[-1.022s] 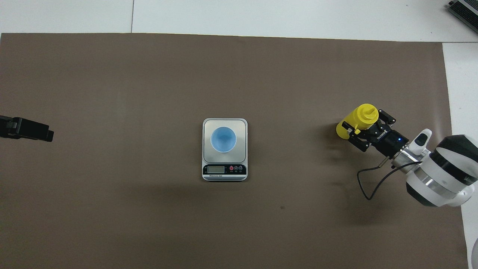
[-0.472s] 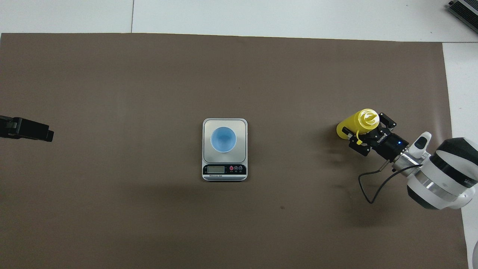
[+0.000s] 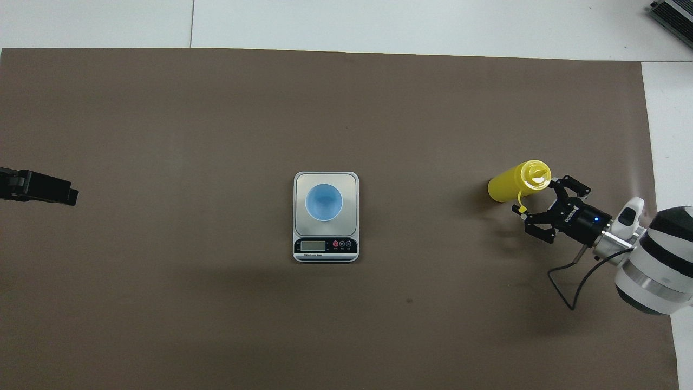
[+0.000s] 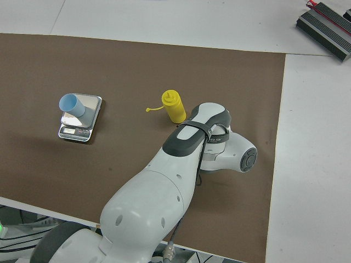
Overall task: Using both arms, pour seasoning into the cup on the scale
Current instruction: 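Open the right gripper and draw it back from the bottle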
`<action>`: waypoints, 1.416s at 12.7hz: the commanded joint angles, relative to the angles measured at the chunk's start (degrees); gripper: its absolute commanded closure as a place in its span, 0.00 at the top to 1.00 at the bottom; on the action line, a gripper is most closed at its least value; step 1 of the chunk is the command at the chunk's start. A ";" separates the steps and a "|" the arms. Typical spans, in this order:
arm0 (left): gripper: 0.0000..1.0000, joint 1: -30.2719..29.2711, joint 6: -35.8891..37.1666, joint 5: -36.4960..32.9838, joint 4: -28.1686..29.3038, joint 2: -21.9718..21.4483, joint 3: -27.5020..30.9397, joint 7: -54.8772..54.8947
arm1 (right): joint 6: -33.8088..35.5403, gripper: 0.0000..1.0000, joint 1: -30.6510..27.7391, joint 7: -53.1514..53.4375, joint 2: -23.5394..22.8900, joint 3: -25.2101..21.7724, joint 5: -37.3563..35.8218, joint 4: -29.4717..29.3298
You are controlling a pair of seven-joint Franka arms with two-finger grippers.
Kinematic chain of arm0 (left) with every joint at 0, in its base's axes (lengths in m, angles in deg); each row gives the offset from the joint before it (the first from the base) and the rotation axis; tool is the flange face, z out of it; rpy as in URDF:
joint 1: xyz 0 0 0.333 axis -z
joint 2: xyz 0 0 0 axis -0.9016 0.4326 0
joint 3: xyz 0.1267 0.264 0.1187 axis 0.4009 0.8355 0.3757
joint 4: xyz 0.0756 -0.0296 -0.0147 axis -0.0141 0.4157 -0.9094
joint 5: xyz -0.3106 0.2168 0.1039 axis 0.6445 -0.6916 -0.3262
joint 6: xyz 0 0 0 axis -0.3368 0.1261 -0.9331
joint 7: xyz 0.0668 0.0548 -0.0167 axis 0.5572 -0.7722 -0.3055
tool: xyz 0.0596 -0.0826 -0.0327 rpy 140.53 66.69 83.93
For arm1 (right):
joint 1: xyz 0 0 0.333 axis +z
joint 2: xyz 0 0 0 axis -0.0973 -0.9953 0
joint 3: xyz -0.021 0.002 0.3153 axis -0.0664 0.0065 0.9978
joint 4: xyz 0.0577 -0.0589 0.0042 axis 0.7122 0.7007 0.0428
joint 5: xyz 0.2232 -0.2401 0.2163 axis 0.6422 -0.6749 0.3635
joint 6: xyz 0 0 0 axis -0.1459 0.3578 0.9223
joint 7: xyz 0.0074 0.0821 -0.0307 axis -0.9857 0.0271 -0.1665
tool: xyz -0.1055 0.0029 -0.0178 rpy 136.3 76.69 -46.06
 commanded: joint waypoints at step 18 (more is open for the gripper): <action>1.00 -0.48 -0.30 -0.88 1.73 -1.64 -0.32 0.10 | 27.86 1.00 18.82 120.00 8.13 1.48 -60.98 -33.71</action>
